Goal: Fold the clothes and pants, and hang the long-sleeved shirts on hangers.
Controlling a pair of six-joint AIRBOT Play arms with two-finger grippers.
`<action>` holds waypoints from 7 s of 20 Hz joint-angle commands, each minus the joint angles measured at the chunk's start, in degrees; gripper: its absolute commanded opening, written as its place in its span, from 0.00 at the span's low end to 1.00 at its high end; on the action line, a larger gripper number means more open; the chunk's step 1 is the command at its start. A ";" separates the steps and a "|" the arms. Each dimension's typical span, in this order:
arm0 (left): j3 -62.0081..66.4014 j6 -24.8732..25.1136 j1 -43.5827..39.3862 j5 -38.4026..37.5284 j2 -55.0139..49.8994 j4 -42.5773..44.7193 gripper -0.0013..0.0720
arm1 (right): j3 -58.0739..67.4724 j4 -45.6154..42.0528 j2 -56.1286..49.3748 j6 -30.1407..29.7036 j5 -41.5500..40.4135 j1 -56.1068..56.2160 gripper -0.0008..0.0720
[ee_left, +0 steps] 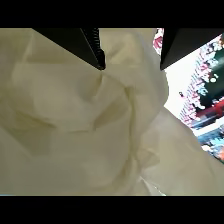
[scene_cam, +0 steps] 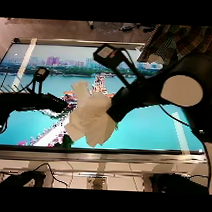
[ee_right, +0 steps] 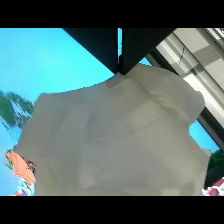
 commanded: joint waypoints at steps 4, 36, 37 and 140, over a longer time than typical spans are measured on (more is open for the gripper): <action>-1.01 30.64 -4.83 7.93 -5.51 -13.35 0.67 | -10.32 -1.18 4.44 -3.17 1.36 -6.80 0.04; 1.46 25.97 -9.92 -35.43 2.84 -5.60 0.06 | -23.58 -3.52 12.81 -2.82 -18.43 -6.80 0.04; 2.93 25.97 -8.76 -35.63 6.60 -5.60 0.06 | -23.47 -3.50 13.99 -2.67 -23.04 -6.80 0.04; 1.68 -27.02 -20.26 -14.75 -18.36 6.60 0.72 | -45.05 4.83 33.73 12.46 -14.16 -27.58 0.04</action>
